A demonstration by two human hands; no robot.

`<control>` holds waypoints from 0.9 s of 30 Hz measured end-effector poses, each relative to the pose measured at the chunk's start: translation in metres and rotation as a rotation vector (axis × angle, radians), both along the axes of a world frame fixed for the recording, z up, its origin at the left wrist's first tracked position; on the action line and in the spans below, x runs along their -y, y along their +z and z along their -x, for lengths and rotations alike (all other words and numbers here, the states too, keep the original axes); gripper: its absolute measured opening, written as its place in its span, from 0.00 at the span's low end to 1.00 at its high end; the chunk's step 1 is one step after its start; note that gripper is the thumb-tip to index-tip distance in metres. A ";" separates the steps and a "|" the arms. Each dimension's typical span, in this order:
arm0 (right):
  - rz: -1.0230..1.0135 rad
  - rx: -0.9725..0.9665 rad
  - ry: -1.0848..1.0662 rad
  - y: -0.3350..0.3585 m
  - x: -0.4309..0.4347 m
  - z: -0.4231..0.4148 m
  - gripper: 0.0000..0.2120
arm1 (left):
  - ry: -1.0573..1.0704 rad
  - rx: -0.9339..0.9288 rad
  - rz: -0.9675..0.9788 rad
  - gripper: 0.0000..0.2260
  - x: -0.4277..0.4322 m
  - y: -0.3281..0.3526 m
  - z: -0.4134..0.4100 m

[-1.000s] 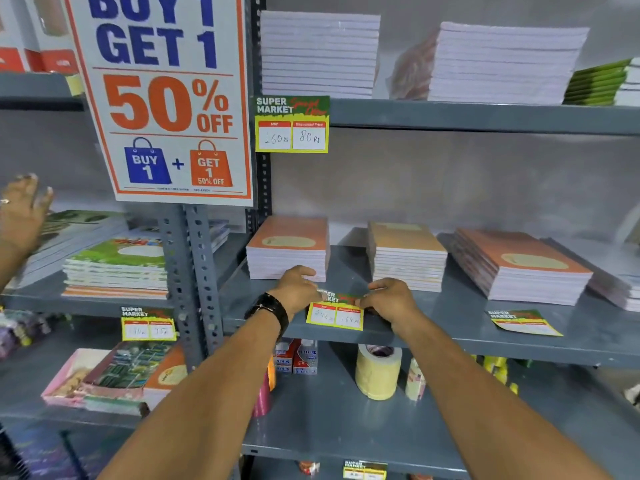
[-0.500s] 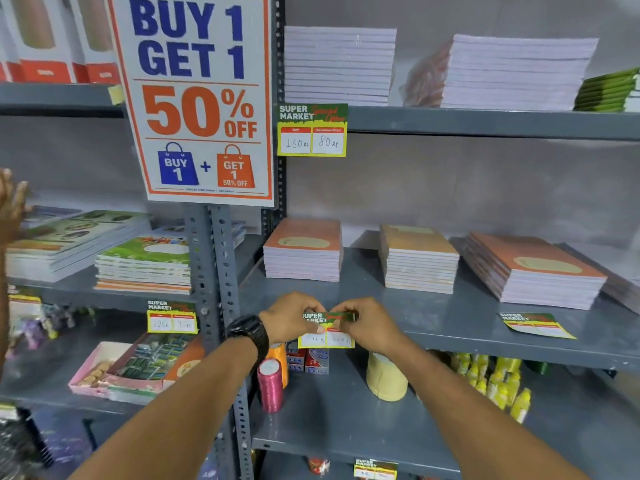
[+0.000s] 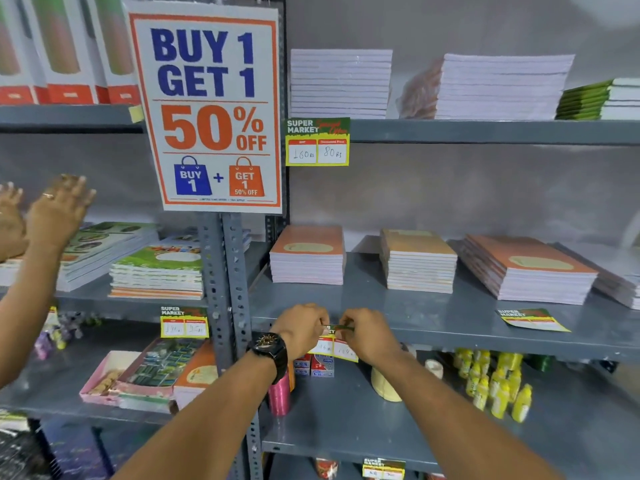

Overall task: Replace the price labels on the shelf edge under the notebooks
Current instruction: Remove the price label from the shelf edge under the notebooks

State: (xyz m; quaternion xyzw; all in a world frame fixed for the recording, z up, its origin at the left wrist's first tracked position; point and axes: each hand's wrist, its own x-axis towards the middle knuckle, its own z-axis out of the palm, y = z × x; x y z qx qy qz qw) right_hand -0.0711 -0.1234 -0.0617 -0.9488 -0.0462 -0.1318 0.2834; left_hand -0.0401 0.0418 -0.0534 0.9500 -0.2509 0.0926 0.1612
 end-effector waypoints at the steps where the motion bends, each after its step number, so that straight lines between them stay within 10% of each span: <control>1: -0.003 0.009 -0.007 -0.001 -0.001 0.000 0.02 | 0.011 0.010 -0.006 0.04 0.000 -0.001 0.000; 27: 0.506 0.371 -0.035 -0.010 -0.003 0.003 0.08 | 0.077 0.224 -0.102 0.08 -0.005 0.000 0.001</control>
